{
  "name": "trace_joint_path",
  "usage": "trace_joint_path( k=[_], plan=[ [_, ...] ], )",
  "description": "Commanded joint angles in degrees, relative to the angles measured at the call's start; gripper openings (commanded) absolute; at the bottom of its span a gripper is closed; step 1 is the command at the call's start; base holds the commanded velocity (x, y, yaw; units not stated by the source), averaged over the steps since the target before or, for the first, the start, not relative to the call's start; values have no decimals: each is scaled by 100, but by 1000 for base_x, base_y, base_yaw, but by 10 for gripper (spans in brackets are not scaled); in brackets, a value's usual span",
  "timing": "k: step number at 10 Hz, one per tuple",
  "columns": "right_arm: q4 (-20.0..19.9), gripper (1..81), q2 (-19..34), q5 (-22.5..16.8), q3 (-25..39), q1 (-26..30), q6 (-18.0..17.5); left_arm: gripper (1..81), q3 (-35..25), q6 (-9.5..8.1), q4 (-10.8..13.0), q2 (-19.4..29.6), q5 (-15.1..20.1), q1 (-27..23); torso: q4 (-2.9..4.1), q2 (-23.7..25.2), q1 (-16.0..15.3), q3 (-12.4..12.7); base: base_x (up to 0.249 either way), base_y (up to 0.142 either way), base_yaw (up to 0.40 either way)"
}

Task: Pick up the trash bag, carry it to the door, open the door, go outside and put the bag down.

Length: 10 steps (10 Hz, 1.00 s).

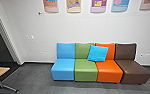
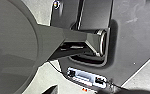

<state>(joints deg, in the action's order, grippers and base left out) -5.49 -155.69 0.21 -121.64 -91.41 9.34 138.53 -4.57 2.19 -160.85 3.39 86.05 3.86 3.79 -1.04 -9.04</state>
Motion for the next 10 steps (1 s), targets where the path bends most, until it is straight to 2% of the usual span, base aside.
trace_joint_path(
  k=[1,3,4,5,6,8,10],
  plan=[
    [-40,811,772,-399,1107,180,-20,811,-379,-53,-26,518,337,-269,0,562,-362,-528,0,0,0],
    [-67,811,1125,-328,1389,188,-29,811,-740,-61,-79,800,338,-417,0,892,-568,-821,0,0,0],
    [-75,811,1309,-267,1530,205,-46,811,-845,-61,-254,923,373,-557,0,1065,-677,-982,0,0,0],
    [-102,811,1467,-232,1687,232,-81,811,-854,-61,-360,941,425,-690,0,1290,-824,-662,0,0,0],
    [-146,811,1642,-110,1879,241,-90,811,-845,-61,-395,941,539,-822,0,1476,-935,-837,0,0,0],
    [-155,811,2037,-12,2302,320,-116,811,-854,-61,-597,958,839,-1094,0,1760,-1119,-940,0,0,0],
    [-294,811,2372,-3,2645,381,-143,811,-854,-61,-632,976,979,-1296,0,2162,-1374,-966,0,0,0]
  ],
)
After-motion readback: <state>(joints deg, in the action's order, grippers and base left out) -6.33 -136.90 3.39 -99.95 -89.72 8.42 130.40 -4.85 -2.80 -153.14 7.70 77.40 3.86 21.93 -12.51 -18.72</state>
